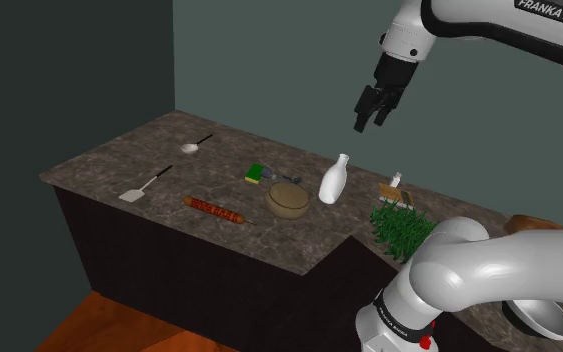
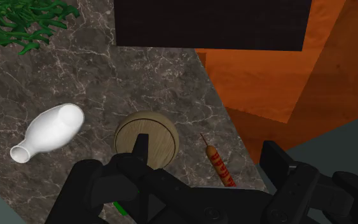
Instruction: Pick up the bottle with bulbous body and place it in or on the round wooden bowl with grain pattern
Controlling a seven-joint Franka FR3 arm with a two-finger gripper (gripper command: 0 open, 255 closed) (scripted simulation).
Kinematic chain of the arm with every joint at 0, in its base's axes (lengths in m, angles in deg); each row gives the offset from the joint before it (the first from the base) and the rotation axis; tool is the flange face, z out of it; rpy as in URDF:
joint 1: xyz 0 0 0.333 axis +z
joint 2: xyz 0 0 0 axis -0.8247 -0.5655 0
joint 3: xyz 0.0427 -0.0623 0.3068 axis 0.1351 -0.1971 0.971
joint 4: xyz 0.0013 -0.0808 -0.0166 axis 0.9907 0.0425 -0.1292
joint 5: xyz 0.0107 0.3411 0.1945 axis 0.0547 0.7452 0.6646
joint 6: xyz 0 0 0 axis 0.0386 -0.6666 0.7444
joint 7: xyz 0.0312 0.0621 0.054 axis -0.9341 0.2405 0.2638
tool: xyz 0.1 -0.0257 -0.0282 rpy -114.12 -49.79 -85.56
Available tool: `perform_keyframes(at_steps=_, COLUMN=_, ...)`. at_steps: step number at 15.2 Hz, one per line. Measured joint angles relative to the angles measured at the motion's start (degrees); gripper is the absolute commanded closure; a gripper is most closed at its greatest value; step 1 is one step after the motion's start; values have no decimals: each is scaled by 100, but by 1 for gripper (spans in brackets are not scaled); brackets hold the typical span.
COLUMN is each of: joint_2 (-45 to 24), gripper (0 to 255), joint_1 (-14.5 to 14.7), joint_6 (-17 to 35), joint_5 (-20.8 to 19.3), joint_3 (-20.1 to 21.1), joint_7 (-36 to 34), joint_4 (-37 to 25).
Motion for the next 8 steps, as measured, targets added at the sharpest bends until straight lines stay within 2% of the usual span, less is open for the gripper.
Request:
perform_keyframes(at_steps=4, joint_2=-72, gripper=0, joint_1=-55, joint_6=290, joint_5=-137, joint_3=-238, joint_7=212, joint_4=175)
perform_keyframes(at_steps=8, joint_2=-361, gripper=0, joint_1=-135, joint_6=910, joint_5=-339, joint_3=-650, joint_7=554, joint_4=428)
